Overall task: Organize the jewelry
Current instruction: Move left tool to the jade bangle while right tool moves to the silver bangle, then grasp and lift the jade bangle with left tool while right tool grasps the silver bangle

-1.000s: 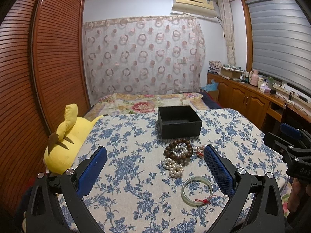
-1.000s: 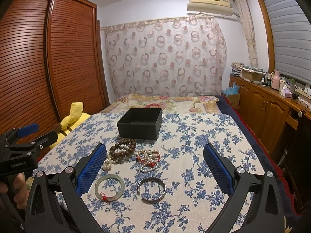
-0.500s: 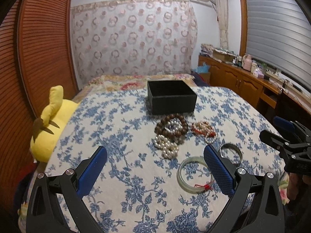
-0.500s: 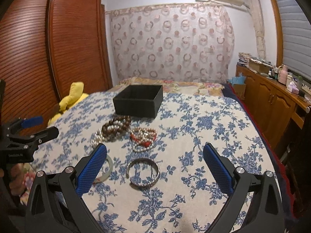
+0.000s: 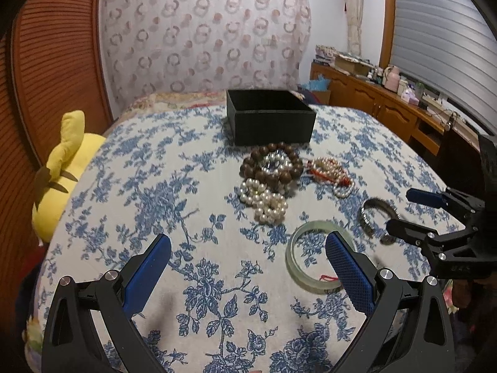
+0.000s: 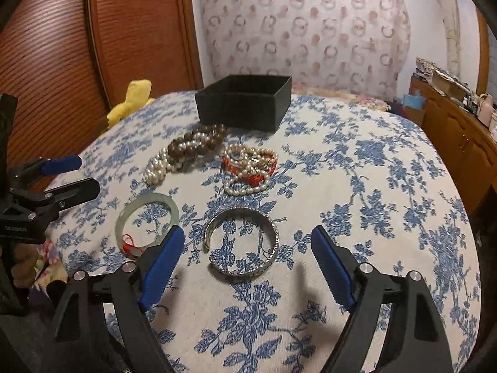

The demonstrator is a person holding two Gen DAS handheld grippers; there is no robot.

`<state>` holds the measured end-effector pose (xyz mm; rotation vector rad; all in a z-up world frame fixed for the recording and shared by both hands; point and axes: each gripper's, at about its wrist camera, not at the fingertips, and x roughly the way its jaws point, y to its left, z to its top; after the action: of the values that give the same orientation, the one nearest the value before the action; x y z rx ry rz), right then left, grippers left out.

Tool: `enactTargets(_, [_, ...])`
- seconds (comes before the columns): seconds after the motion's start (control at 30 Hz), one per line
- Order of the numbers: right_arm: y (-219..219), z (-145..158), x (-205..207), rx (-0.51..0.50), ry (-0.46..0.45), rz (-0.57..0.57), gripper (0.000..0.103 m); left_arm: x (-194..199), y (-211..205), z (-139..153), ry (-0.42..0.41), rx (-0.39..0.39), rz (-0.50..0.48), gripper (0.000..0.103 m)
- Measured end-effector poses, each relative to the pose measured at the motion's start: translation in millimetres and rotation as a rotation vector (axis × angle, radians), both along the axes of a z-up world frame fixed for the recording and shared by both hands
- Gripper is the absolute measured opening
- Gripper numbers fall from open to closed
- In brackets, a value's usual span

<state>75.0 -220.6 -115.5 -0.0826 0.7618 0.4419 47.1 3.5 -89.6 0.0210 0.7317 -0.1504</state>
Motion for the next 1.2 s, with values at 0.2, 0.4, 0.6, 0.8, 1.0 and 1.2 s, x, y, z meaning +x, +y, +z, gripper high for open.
enactTargets(0.2, [9.5, -7.4, 11.5, -0.048, 0.043, 0.032, 0.079, 6.2, 3.1, -11.6, 0.046, -0.003, -0.004, 0.097])
enactTargets(0.4, [16.5, -15.9, 16.3, -0.088, 0.063, 0.037, 0.075, 9.9, 1.6, -19.8, 0.078, -0.004, -0.023, 0.097])
enactTargets(0.6, [13.1, -15.1, 12.8, -0.113, 0.047, 0.041, 0.060, 15.0, -10.1, -25.3, 0.111, -0.024, -0.082, 0.097])
enactTargets(0.8, [-4.6, -12.4, 11.7, -0.092, 0.040, 0.020, 0.060, 18.6, -31.2, -25.5, 0.121, -0.024, -0.171, 0.096])
enactTargets(1.0, [-14.5, -7.3, 13.7, -0.079, 0.025, -0.001, 0.060, 20.9, -51.3, -28.6, 0.132, 0.009, -0.243, 0.082])
enactTargets(1.2, [-15.5, -6.5, 14.7, -0.076, 0.022, -0.002, 0.060, 21.1, -60.9, -33.1, 0.126, 0.049, -0.279, 0.074])
